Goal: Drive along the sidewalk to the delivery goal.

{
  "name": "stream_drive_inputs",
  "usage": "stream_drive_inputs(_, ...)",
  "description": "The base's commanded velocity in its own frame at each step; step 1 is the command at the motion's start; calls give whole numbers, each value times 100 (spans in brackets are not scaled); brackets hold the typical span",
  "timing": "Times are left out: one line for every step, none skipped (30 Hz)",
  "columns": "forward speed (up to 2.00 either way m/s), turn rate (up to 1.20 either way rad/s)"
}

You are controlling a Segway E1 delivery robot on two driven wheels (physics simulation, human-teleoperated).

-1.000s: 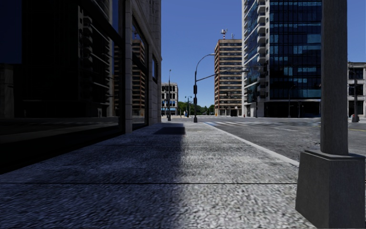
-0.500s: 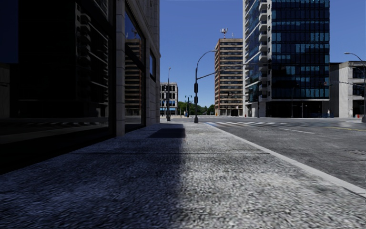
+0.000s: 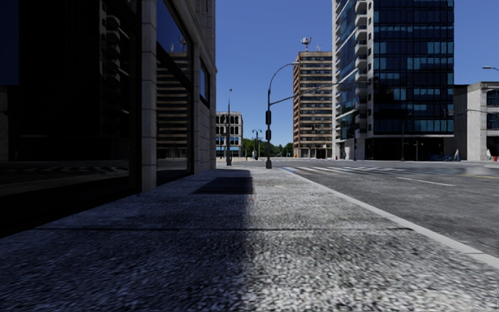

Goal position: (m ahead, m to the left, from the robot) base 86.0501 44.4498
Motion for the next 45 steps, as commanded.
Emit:
stream_drive_inputs(200,0)
stream_drive_inputs(200,0)
stream_drive_inputs(200,0)
stream_drive_inputs(200,0)
stream_drive_inputs(200,0)
stream_drive_inputs(200,0)
stream_drive_inputs(200,0)
stream_drive_inputs(200,0)
stream_drive_inputs(200,0)
stream_drive_inputs(200,0)
stream_drive_inputs(200,0)
stream_drive_inputs(200,0)
stream_drive_inputs(200,0)
stream_drive_inputs(200,0)
stream_drive_inputs(200,0)
stream_drive_inputs(200,0)
stream_drive_inputs(200,0)
stream_drive_inputs(200,0)
stream_drive_inputs(200,0)
stream_drive_inputs(200,0)
stream_drive_inputs(200,0)
stream_drive_inputs(200,0)
stream_drive_inputs(200,0)
stream_drive_inputs(200,0)
stream_drive_inputs(200,0)
stream_drive_inputs(200,0)
stream_drive_inputs(200,0)
stream_drive_inputs(200,0)
stream_drive_inputs(200,0)
stream_drive_inputs(200,0)
stream_drive_inputs(200,0)
stream_drive_inputs(200,0)
stream_drive_inputs(200,0)
stream_drive_inputs(200,0)
stream_drive_inputs(200,0)
stream_drive_inputs(200,0)
stream_drive_inputs(200,0)
stream_drive_inputs(200,0)
stream_drive_inputs(200,0)
stream_drive_inputs(200,0)
stream_drive_inputs(200,0)
stream_drive_inputs(200,0)
stream_drive_inputs(200,0)
stream_drive_inputs(200,0)
stream_drive_inputs(200,0)
